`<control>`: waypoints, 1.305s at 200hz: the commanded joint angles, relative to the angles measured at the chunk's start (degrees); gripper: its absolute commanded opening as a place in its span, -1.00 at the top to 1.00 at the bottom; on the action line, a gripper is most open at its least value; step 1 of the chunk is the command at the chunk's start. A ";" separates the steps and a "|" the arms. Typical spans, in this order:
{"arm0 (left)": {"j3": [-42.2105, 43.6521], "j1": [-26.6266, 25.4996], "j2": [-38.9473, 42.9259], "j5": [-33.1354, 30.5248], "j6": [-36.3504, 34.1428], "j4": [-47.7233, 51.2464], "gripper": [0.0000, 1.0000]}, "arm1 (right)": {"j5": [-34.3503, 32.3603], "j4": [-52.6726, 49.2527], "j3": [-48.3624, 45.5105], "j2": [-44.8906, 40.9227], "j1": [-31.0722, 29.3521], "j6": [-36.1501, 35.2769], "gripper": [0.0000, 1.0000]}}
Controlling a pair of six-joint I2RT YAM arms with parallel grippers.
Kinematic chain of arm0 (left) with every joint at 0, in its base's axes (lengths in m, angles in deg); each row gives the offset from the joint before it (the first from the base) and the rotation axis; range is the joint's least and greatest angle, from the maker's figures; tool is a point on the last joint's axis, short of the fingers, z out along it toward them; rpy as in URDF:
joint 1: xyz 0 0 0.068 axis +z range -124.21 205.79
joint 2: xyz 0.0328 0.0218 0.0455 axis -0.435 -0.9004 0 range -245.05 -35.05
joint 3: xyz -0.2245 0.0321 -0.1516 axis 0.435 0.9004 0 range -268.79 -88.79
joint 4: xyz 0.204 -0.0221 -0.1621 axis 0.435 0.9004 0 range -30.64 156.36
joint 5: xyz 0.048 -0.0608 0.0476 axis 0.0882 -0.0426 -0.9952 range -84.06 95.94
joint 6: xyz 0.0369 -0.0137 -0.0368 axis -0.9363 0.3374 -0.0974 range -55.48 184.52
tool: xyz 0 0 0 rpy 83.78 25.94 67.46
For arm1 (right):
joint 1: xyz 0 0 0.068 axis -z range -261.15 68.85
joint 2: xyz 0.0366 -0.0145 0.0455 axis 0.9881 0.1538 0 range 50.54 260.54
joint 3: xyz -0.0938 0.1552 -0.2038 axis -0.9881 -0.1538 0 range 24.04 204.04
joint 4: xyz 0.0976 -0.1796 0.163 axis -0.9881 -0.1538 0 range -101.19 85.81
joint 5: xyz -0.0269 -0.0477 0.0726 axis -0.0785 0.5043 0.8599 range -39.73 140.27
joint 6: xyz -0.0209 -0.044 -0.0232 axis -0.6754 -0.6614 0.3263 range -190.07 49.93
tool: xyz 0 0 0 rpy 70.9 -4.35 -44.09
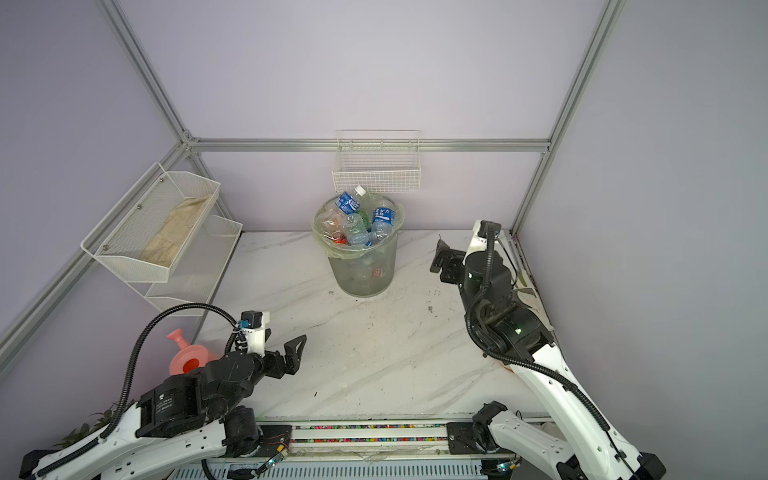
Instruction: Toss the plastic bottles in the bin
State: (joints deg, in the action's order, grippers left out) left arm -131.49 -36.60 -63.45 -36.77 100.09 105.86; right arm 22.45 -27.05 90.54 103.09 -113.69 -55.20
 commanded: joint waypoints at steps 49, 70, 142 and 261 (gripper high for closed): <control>-2.07 1.41 -9.68 -29.25 -0.73 -1.73 -0.99 | -8.22 11.62 -18.49 -3.06 0.10 -4.24 -0.90; 2.02 7.80 -10.45 -23.98 -5.02 -7.72 -0.99 | -12.48 17.76 -24.30 -2.30 0.10 -1.69 -0.82; 8.10 23.61 -20.03 -17.35 -9.38 -15.04 -0.99 | -15.57 42.14 -44.28 1.54 0.10 -7.36 -0.72; 19.28 29.43 -33.68 -20.28 -13.63 -35.10 -0.99 | -21.81 41.12 -48.47 0.76 1.12 -1.62 -0.88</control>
State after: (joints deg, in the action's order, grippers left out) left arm -112.49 -7.75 -94.49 -54.63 84.74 75.31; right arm 3.13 13.50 42.83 105.06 -112.90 -58.19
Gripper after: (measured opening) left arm 0.995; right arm 0.938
